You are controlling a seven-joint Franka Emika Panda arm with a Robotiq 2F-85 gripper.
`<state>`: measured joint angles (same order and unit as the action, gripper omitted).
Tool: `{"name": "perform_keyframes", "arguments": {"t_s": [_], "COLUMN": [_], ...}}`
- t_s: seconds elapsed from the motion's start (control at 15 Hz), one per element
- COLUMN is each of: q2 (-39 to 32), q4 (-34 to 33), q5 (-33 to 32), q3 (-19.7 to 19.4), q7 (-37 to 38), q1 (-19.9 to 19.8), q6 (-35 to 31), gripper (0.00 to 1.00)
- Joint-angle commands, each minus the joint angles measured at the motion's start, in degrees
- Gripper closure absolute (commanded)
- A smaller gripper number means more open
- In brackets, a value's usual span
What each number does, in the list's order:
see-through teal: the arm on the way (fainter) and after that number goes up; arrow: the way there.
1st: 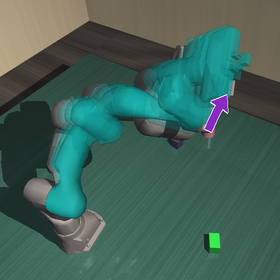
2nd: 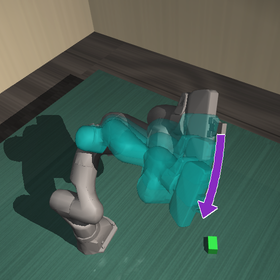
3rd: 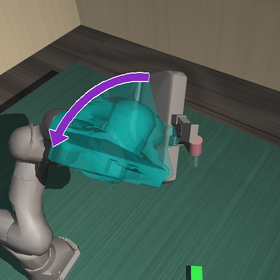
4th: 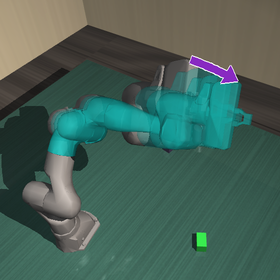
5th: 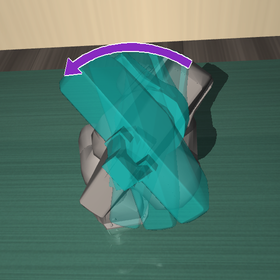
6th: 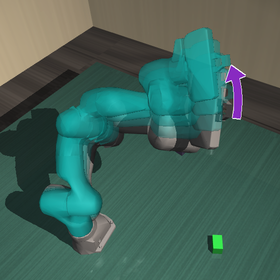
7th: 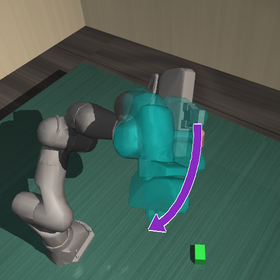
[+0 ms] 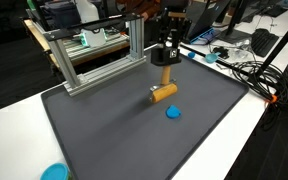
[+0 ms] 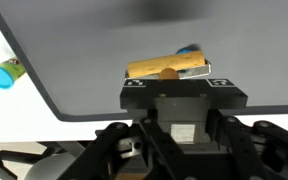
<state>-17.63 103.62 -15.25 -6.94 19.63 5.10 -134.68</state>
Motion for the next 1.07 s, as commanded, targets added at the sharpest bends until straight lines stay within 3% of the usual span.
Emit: {"name": "perform_keyframes", "arguments": {"t_s": [0.0, 0.27, 0.33, 0.8, 1.0], "q2": [0.04, -0.06, -0.06, -6.13, -8.05], "q4": [-0.62, -0.69, -0.69, -4.76, -7.44], "q5": [-0.19, -0.19, -0.19, 1.36, 2.28], "q3": [0.67, 0.72, 0.72, 2.35, 3.7], "q7": [-0.08, -0.14, -0.14, -4.47, -10.65], "q1": [-0.57, -0.56, -0.56, -0.83, -1.62], "q6": [0.56, 0.66, 0.67, -3.31, -2.91], "gripper": [0.53, 0.53, 0.78, 0.78, 0.78]}}
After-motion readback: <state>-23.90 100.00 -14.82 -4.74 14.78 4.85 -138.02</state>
